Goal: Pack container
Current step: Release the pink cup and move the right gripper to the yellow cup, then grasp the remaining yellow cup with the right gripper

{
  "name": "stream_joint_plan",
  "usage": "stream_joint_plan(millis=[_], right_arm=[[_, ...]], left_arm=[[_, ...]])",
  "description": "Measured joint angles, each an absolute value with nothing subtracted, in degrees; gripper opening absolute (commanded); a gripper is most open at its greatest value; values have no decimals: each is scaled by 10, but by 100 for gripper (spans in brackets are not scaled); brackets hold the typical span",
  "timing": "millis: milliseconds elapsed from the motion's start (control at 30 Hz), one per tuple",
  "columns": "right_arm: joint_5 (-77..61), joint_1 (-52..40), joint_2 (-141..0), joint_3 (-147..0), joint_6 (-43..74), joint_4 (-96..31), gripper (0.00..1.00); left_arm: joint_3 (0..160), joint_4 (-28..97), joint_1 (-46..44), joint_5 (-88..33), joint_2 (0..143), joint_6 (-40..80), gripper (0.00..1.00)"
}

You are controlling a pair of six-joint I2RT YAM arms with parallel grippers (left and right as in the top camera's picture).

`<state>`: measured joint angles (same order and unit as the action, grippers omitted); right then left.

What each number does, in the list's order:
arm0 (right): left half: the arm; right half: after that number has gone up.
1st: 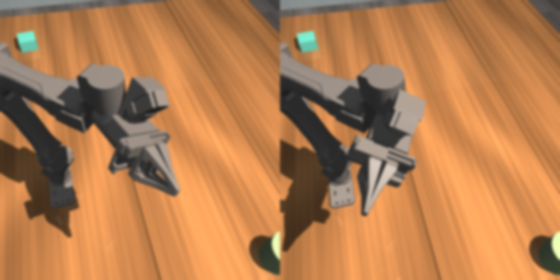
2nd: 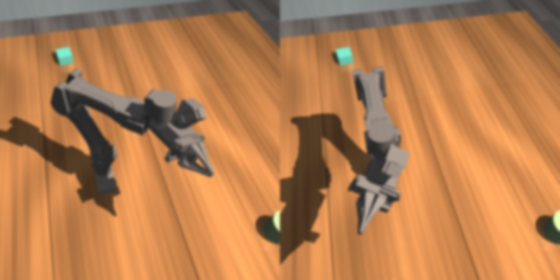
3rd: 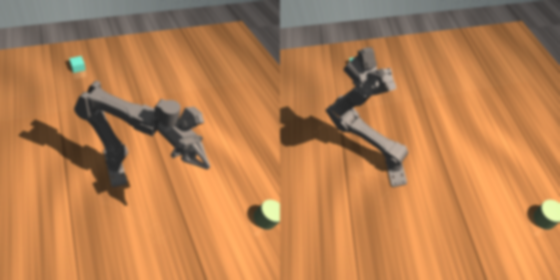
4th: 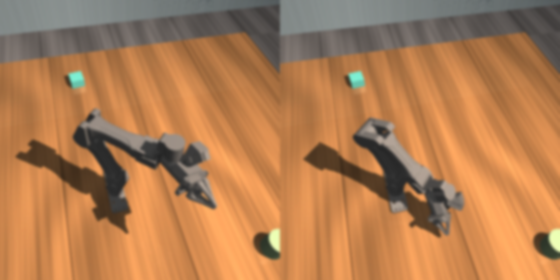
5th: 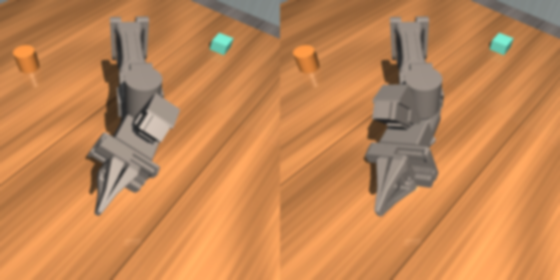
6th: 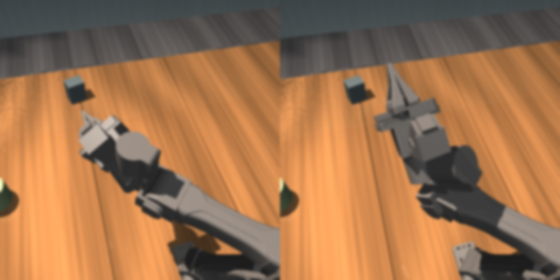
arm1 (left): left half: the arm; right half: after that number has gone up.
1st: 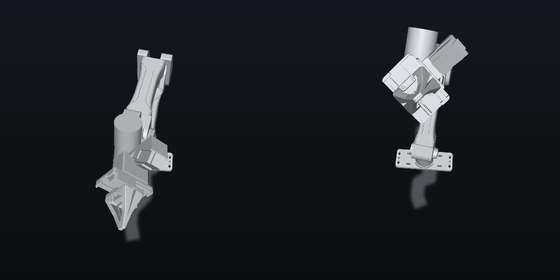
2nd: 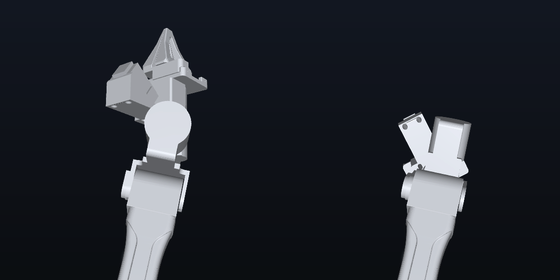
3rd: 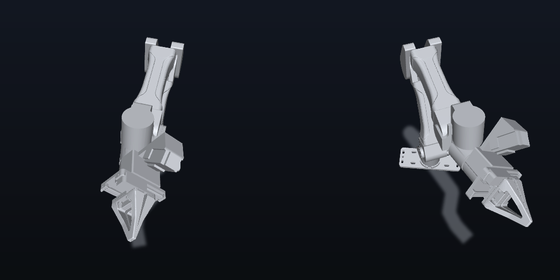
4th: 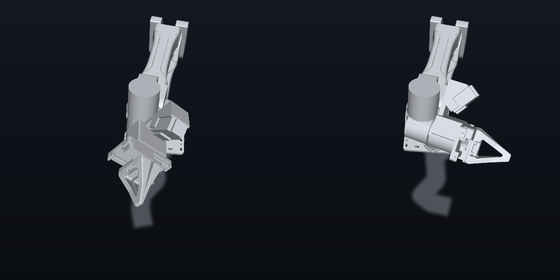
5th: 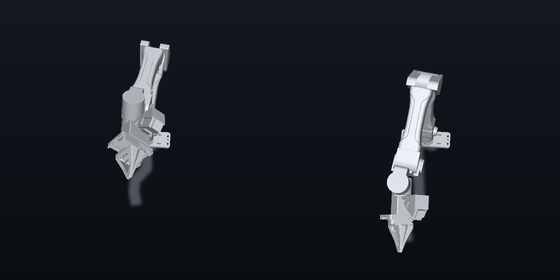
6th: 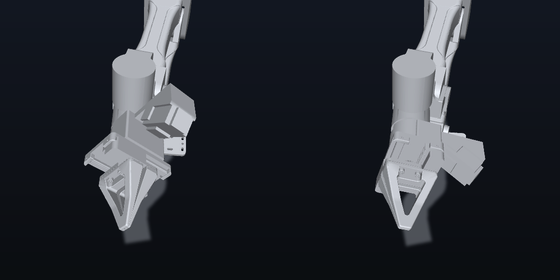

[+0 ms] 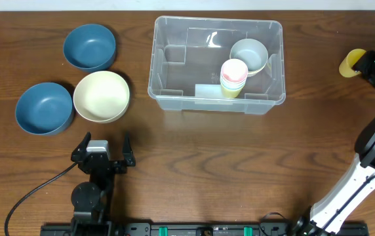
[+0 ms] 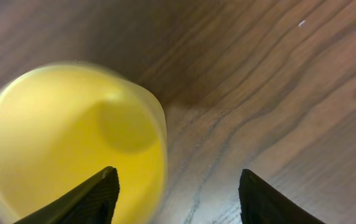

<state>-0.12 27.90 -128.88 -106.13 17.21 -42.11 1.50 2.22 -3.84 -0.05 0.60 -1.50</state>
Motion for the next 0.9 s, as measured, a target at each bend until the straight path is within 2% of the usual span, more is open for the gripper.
stream_joint_plan(millis=[133, 267, 533, 700, 900], right_arm=[[-4, 279, -1298, -1061, 168, -416, 31], [-4, 279, -1299, -1061, 167, -410, 1], [-35, 278, -1295, -1067, 171, -435, 1], [-105, 275, -1282, -1067, 174, -460, 1], [-188, 240, -1165, -1062, 178, -475, 1]], left_arm=[[15, 22, -38, -1, 6, -15, 98], [15, 22, -38, -1, 6, -15, 98], [15, 22, -38, 0, 6, -15, 98], [15, 22, -38, -1, 6, -15, 98], [15, 22, -38, 0, 6, -15, 98]])
